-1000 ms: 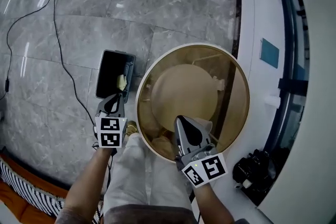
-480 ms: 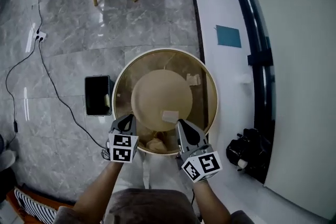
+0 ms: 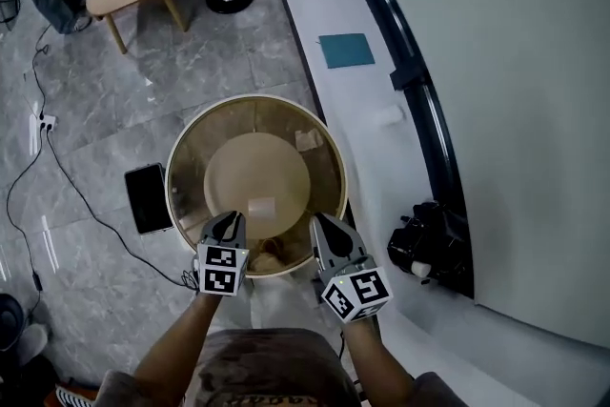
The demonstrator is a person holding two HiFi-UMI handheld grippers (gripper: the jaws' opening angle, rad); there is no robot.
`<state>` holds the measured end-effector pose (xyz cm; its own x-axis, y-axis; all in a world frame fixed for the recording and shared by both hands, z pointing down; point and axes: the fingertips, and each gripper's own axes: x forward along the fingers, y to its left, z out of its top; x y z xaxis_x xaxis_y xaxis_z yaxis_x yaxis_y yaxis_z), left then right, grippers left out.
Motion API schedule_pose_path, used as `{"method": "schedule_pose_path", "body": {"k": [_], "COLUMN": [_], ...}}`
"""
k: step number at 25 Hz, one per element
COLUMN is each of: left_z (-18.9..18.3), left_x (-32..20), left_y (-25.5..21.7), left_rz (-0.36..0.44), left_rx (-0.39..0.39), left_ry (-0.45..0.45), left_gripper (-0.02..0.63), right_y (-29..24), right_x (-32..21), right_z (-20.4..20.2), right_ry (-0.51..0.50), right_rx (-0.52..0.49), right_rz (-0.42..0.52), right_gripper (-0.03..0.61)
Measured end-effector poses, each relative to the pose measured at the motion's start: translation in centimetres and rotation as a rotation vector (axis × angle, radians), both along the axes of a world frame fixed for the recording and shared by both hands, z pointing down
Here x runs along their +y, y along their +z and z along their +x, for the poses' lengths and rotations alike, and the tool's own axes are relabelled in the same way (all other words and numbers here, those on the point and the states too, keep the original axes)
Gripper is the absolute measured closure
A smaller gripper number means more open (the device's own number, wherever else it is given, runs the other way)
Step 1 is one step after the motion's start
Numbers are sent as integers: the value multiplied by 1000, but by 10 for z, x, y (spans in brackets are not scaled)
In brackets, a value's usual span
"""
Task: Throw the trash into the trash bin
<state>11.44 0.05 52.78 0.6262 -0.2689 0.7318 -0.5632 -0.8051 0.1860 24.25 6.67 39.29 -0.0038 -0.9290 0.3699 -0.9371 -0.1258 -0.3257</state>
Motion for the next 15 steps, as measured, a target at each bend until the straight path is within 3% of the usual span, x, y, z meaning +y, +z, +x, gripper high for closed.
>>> {"method": "schedule_pose_path", "body": {"k": [1,3,5,15], "left_z": [5,17,27,53], "left_x": [1,4,7,22], "left_y": [1,6,13,75], "left_rz": [7,16,31,-49], "left_rx": [-3,-4,-14,-69], "left_ry": [6,14,27,8], "left_gripper": [572,390,305,282], "right_y": [1,4,8,52], "right_x": [5,13,20,27], "right_z": [5,14,21,35], "right_ry": [10,31,47,22], "right_rx": [-2,-10,-20,-43], "right_rz": [-2,-5,-7,-34], "right_gripper": [561,561,561,561]}}
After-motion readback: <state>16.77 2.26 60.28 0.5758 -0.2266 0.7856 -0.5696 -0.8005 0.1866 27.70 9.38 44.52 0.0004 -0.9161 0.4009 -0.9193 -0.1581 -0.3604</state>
